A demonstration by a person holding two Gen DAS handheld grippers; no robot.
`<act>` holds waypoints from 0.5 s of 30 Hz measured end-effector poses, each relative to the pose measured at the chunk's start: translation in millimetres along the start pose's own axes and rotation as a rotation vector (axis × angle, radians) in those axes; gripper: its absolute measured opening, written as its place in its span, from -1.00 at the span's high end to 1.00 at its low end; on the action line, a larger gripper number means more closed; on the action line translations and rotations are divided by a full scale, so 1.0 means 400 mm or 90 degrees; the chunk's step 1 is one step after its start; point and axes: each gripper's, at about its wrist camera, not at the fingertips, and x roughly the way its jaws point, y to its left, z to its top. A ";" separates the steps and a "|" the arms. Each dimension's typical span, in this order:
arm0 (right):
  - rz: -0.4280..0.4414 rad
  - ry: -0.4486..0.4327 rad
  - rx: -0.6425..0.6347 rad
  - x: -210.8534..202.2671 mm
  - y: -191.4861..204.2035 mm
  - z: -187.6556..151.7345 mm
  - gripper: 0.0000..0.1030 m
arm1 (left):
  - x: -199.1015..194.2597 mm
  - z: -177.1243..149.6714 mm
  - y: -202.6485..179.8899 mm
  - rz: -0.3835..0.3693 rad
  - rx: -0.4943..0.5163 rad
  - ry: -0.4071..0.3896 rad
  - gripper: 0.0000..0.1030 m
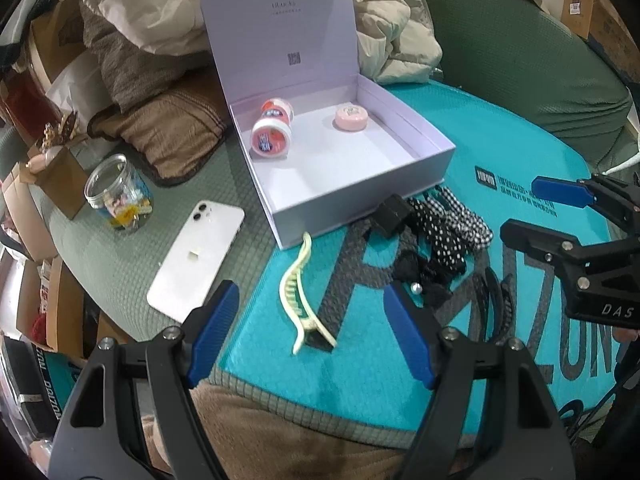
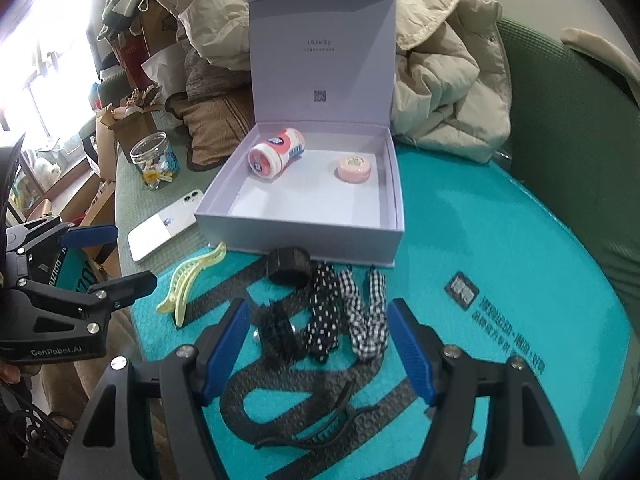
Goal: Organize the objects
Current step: 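Withdraw both open tools from the box back over the mat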
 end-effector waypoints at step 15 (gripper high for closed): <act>0.000 0.044 0.041 -0.003 -0.009 -0.152 -0.39 | 0.022 -0.116 -0.043 -0.025 -0.004 0.043 -0.43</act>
